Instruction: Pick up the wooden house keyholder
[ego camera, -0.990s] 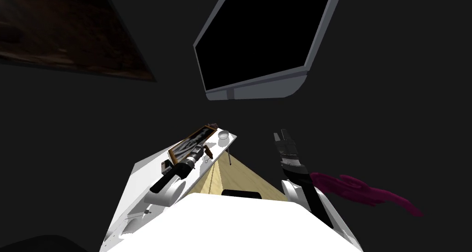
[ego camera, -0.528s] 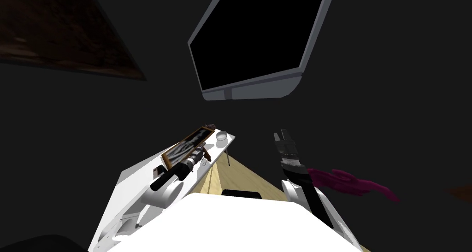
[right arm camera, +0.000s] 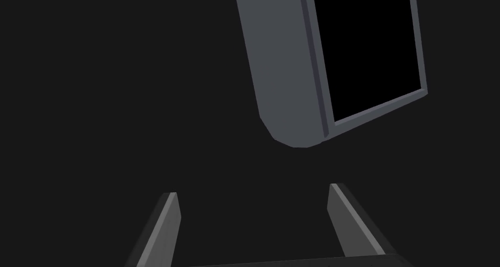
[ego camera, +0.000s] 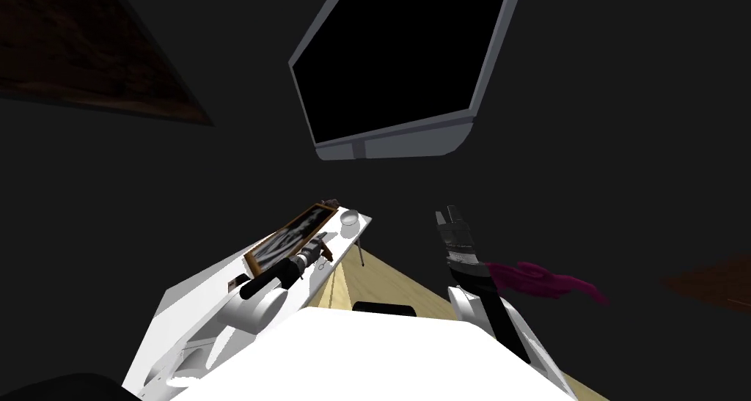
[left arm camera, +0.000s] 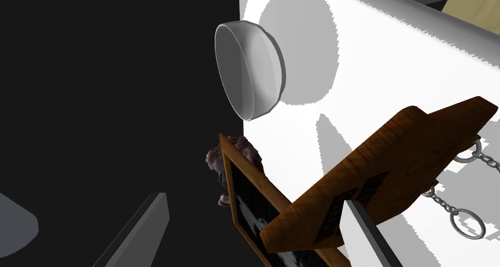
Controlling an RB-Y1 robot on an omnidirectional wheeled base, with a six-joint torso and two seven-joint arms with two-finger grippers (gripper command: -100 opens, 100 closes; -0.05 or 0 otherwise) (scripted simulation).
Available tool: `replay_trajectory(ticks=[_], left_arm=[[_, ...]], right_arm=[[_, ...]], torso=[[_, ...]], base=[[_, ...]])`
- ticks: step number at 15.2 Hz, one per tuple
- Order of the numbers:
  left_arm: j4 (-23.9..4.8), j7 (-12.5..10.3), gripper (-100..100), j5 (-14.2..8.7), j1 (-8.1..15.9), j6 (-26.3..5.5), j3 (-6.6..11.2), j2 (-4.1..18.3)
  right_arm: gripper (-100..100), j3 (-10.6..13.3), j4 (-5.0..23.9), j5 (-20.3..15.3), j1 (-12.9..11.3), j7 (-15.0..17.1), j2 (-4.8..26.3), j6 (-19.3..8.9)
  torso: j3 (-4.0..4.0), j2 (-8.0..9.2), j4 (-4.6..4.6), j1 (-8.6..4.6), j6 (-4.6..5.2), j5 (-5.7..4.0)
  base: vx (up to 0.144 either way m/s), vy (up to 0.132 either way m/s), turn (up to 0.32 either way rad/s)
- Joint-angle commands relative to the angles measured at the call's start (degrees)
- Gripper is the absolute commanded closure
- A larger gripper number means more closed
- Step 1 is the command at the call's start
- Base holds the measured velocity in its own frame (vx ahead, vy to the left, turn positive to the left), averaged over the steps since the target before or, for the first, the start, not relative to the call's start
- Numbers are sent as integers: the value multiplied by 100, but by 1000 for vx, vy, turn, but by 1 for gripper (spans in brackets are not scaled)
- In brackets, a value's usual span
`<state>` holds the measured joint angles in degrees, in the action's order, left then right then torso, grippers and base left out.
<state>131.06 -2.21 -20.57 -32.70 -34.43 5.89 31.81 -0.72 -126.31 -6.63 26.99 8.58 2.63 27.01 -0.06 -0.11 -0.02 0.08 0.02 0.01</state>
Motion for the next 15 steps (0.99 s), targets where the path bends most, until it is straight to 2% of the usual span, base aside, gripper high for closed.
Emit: replay_trajectory(ticks=[1, 2, 3, 5, 6, 8, 9, 11, 12, 14, 15], left_arm=[[5, -42, -100, -80, -15, -286, 18, 108], [5, -42, -100, -80, -15, -350, 18, 108], [54, -95, -100, -162, -45, -531, 35, 228], [54, -95, -100, -162, -45, -688, 35, 228], [108, -146, -100, -241, -75, -850, 51, 343], [108, -146, -100, -241, -75, -1020, 51, 343], [167, -197, -100, -320, -104, -1172, 67, 455], [167, -197, -100, -320, -104, -1345, 67, 455], [231, -246, -100, -396, -133, -1499, 82, 563], [231, -246, -100, -396, -133, -1663, 82, 563], [300, -294, -100, -470, -161, -1847, 97, 667]], right_arm=[[0, 0, 0, 0, 0, 0, 0, 0], [0, 0, 0, 0, 0, 0, 0, 0], [0, 0, 0, 0, 1, 0, 0, 0], [0, 0, 0, 0, 0, 0, 0, 0], [0, 0, 0, 0, 1, 0, 0, 0], [0, 0, 0, 0, 0, 0, 0, 0], [0, 0, 0, 0, 1, 0, 0, 0], [0, 0, 0, 0, 0, 0, 0, 0], [0, 0, 0, 0, 1, 0, 0, 0], [0, 0, 0, 0, 0, 0, 0, 0], [0, 0, 0, 0, 1, 0, 0, 0]], torso=[[0, 0, 0, 0, 0, 0], [0, 0, 0, 1, -1, 0], [0, 1, 0, 0, -2, 1], [0, -1, 0, 1, -1, 0], [0, 0, 0, 0, -2, 1], [0, 0, 0, 1, -1, 0], [0, 1, 0, 0, -3, 1], [0, 0, 0, 0, -1, 0], [0, 1, 0, -1, -3, 0], [0, -1, 0, 0, -1, 0], [0, 1, 0, 0, -3, 1]], base=[[18, 26, -130], [11, 21, -43], [17, 21, -113], [15, 23, -94], [13, 23, -129], [13, 25, -85], [14, 22, -117], [15, 22, -87], [16, 21, -100], [13, 26, -81], [10, 25, -113]])
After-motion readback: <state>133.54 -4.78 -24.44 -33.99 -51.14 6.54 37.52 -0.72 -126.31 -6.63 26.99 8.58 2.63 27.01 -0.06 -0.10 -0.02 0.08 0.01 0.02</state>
